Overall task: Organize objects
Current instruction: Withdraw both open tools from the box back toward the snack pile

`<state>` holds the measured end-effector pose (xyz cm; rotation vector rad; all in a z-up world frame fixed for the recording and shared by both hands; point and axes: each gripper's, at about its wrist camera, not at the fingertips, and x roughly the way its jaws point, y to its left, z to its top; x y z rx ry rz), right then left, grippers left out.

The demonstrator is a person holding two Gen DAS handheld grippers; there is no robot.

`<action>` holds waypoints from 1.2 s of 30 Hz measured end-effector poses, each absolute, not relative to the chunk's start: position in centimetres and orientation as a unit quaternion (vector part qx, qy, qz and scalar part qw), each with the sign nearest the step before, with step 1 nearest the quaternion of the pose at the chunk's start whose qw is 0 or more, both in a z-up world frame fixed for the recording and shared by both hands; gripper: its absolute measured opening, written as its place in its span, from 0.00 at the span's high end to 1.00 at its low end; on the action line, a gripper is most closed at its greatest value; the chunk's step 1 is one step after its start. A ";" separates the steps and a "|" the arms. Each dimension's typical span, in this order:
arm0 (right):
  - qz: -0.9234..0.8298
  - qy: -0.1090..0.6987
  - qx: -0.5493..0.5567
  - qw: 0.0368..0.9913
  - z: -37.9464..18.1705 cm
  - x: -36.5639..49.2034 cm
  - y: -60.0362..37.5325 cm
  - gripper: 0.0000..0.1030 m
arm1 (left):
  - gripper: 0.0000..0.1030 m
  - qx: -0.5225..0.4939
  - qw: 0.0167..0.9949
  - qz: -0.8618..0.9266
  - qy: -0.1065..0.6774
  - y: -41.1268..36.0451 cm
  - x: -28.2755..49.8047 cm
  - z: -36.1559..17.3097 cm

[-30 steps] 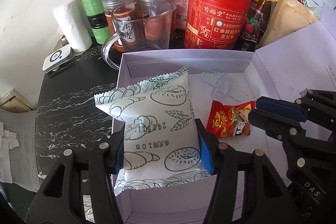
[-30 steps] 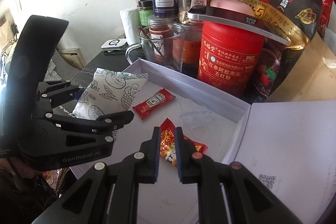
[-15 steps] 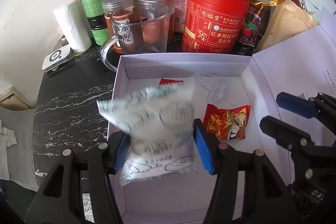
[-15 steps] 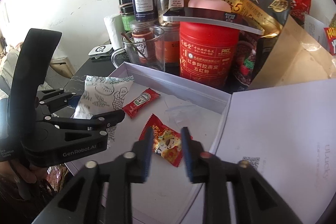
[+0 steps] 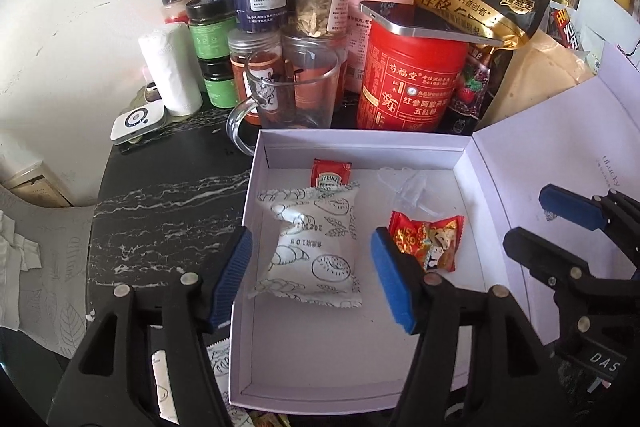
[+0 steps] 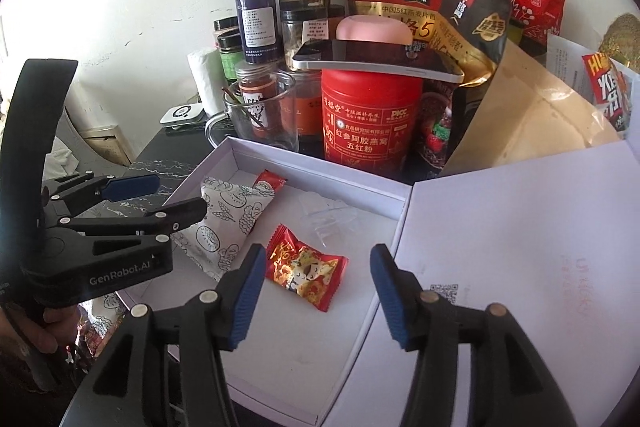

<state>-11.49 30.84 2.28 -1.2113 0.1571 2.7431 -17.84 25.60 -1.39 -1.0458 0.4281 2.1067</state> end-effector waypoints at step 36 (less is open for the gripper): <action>0.936 0.042 -0.350 0.012 6.5 -5.5 26.3 0.39 | 0.34 -0.379 0.304 0.865 0.125 16.6 -12.5 4.2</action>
